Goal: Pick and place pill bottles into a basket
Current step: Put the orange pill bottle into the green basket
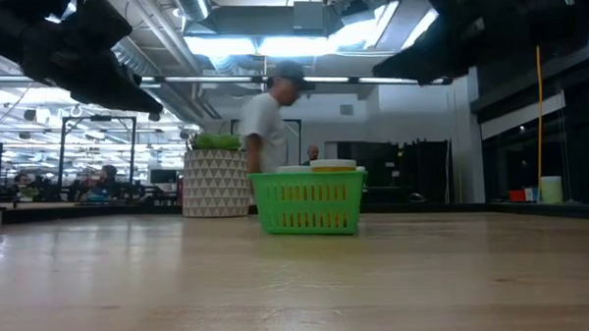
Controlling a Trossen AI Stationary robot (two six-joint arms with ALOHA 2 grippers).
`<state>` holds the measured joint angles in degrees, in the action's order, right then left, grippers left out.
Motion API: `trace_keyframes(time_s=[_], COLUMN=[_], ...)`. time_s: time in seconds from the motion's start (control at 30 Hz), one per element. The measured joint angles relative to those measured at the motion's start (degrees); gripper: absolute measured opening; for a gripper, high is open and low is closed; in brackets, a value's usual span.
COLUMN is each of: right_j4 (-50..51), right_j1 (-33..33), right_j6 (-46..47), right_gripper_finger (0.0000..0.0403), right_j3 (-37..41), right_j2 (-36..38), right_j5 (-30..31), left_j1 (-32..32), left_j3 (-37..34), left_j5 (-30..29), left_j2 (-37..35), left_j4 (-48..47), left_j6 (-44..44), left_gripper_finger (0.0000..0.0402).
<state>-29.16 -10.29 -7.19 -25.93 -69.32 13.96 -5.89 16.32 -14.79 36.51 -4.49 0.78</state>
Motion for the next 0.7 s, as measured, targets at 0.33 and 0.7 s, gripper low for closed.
trace_keyframes(time_s=[0.33,0.7], right_j4=[-5.88,-5.80], right_j1=[0.38,0.36], right_j6=[8.07,11.29], right_gripper_finger=[0.0013,0.0006], right_j3=[5.64,5.36], right_j2=[0.00,-0.02], right_j5=[0.03,0.02], left_j1=[-0.02,-0.02], left_j3=[0.00,0.00], left_j5=[19.69,20.46], left_j2=[-0.04,0.00], left_j4=[3.07,3.47], left_j6=[-1.99,-2.53], left_gripper_finger=[0.0002,0.0108])
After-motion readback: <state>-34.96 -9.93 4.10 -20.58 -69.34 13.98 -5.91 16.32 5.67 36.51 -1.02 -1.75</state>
